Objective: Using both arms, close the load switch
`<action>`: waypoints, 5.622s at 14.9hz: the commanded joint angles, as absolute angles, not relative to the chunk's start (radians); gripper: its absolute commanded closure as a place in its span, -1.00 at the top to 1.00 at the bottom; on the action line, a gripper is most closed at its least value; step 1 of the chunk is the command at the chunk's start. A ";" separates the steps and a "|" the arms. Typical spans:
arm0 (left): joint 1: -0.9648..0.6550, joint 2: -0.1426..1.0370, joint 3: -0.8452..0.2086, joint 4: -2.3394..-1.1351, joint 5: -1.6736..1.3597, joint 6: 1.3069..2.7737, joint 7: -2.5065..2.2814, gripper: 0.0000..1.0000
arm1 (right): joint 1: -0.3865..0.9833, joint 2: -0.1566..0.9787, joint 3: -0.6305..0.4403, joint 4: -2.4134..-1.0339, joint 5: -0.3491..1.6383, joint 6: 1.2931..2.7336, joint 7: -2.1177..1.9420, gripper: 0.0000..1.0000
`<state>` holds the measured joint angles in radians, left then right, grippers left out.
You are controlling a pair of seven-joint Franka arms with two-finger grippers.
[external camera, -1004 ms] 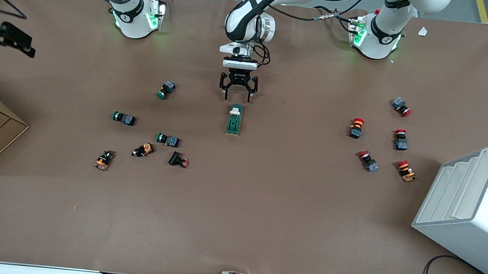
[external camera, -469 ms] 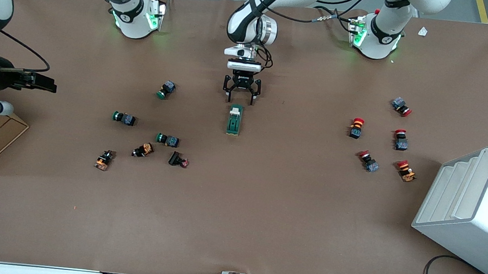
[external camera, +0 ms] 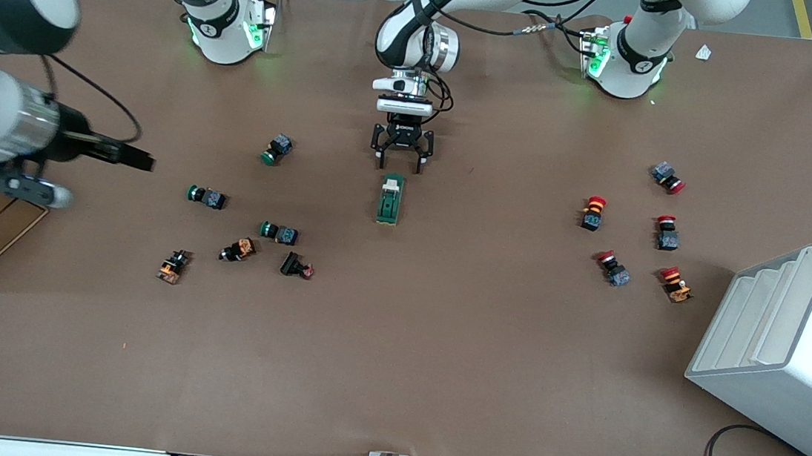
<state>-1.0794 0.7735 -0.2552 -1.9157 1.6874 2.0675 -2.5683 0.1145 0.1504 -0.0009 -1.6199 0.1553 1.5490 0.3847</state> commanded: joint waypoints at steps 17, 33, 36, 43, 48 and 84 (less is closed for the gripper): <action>-1.127 0.836 -0.259 -1.893 1.675 2.017 -2.545 0.92 | 0.629 0.322 -0.003 -2.126 0.481 2.477 0.916 1.00; -1.120 0.836 -0.258 -1.887 1.675 2.017 -2.553 0.92 | 0.834 0.468 -0.003 -2.089 0.744 2.721 0.916 1.00; -1.120 0.836 -0.258 -1.885 1.675 2.017 -2.553 0.92 | 0.839 0.488 -0.003 -2.080 0.750 2.740 0.916 1.00; -1.117 0.836 -0.258 -1.885 1.675 2.017 -2.551 0.92 | 0.839 0.506 -0.003 -2.043 0.782 2.741 0.917 1.00; -1.117 0.838 -0.258 -1.887 1.675 2.017 -2.554 0.92 | 0.847 0.522 -0.003 -2.026 0.793 2.741 0.917 1.00; -1.115 0.838 -0.253 -1.885 1.675 2.019 -2.554 0.93 | 0.735 0.644 -0.011 -1.793 0.788 2.657 0.910 1.00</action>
<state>-1.1154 0.7941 -0.2540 -1.9049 1.6873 1.9991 -2.5651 0.7414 0.6062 -0.0164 -1.8306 0.7731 2.6555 0.9232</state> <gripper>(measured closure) 0.035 0.000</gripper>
